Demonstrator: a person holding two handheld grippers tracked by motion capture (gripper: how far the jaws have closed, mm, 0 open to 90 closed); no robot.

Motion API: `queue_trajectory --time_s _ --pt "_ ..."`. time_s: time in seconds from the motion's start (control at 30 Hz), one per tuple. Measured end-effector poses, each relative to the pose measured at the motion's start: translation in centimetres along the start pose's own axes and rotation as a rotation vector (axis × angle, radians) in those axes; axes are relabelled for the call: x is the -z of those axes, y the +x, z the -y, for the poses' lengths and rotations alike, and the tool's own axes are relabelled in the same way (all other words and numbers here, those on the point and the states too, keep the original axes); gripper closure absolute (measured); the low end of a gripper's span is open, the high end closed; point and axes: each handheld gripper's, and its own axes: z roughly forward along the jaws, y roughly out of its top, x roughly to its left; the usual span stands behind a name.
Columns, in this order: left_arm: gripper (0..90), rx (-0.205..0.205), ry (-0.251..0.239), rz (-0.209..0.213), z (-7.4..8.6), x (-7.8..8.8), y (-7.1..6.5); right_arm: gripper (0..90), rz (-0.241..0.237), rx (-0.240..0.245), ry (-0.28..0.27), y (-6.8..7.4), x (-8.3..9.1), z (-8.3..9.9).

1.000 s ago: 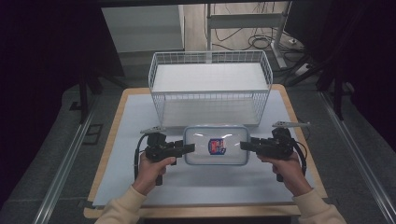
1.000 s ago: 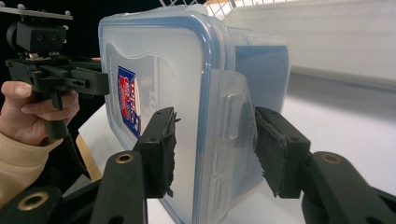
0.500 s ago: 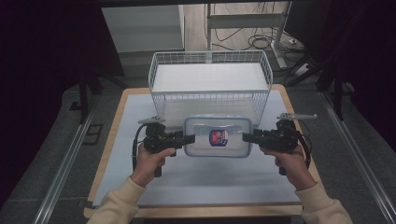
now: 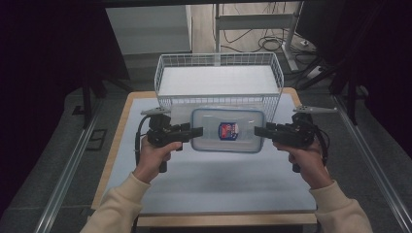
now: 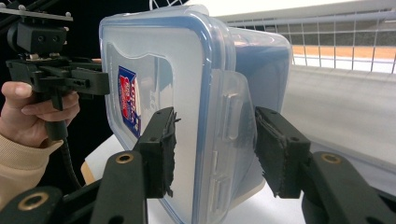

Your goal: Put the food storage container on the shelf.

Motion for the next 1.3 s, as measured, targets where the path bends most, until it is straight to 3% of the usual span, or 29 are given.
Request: queue_trajectory --time_s 0.67,1.3 --pt "47.8 -0.011 -0.044 -0.017 -3.5 1.4 0.2 50.4 -0.012 0.048 -0.021 0.5 -0.6 -4.4" --pt "47.7 -0.008 -0.077 -0.03 -7.5 1.9 2.3 50.2 -0.014 0.082 -0.005 -0.1 -2.7 -9.7"
